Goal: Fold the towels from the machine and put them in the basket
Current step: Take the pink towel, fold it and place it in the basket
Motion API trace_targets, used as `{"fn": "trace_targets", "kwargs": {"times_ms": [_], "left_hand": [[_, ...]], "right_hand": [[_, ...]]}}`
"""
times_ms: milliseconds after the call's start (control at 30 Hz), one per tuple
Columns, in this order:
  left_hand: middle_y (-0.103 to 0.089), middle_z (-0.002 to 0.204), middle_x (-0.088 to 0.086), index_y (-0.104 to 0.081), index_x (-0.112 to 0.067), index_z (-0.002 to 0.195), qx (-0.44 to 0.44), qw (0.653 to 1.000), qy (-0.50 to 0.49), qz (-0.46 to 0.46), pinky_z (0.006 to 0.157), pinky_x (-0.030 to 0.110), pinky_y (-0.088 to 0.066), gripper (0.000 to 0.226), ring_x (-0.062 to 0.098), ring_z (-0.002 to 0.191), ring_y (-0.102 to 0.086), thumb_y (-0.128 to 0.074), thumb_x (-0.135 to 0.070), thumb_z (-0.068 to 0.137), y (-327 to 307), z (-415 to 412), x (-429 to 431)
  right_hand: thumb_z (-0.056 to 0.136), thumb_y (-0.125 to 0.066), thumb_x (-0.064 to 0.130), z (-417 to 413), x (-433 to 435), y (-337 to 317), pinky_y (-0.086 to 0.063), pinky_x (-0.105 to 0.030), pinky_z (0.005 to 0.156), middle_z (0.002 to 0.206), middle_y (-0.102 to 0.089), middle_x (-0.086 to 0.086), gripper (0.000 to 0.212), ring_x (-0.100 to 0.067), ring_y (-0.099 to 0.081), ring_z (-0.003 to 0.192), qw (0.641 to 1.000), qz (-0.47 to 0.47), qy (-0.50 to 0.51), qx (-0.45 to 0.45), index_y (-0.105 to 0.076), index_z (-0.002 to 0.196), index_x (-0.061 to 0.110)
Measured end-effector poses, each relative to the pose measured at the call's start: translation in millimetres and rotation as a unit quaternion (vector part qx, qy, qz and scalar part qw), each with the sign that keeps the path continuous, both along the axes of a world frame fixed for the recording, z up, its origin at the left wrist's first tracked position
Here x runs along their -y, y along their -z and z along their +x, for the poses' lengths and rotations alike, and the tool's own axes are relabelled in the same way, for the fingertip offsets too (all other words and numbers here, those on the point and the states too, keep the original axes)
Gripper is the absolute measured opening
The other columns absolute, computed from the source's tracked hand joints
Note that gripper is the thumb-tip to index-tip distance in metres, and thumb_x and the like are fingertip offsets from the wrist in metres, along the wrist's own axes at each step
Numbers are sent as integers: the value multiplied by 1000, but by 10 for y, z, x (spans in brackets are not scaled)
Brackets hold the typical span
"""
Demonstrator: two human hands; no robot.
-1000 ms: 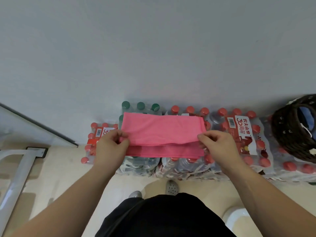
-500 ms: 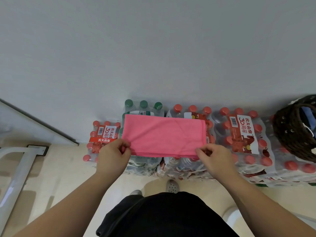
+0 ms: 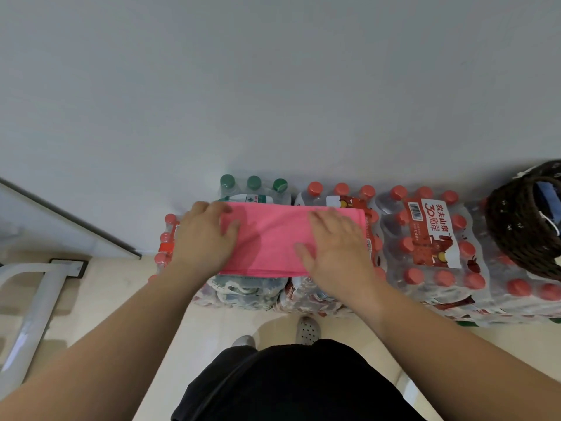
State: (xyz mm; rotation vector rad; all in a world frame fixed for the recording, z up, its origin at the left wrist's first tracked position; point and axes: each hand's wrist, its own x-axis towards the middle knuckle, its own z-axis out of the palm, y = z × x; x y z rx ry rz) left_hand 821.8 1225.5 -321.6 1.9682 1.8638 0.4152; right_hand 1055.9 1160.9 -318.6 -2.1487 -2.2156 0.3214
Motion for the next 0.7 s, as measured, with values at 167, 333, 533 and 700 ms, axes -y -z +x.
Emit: {"fn": "trace_targets", "kwargs": {"times_ms": [167, 333, 533, 700], "left_hand": [[7, 168, 1, -1, -20, 160, -194, 966, 153, -68, 119, 63, -2, 74, 28, 154, 9, -16, -60, 100, 351, 221, 32], [27, 163, 5, 21, -16, 156, -243, 953, 163, -78, 118, 64, 8, 95, 28, 150, 25, -1, -79, 88, 536, 201, 58], [27, 163, 5, 20, -15, 156, -241, 953, 166, -77, 118, 65, 9, 105, 29, 150, 25, -5, -86, 82, 551, 206, 44], [22, 165, 1, 12, -19, 159, -167, 965, 180, -89, 118, 57, 10, 106, 24, 151, 22, -15, -87, 81, 522, 137, 33]], "right_hand": [[88, 2, 76, -330, -256, 290, 14, -62, 115, 161, 29, -8, 95, -30, 34, 145, 989, -102, -45, 99, 16, 155, 10], [81, 7, 84, -251, -246, 466, 13, -67, 112, 161, 28, -8, 105, -31, 35, 144, 981, -120, -68, 137, 18, 154, 10], [82, 5, 85, -231, 54, 437, 9, -69, 112, 165, 14, -13, 108, -36, 28, 147, 976, -99, -108, 164, 6, 156, 7], [89, -6, 81, -119, 351, 459, -2, -71, 114, 165, -16, -9, 98, -37, 3, 153, 980, -57, -146, 125, -24, 156, 11]]}}
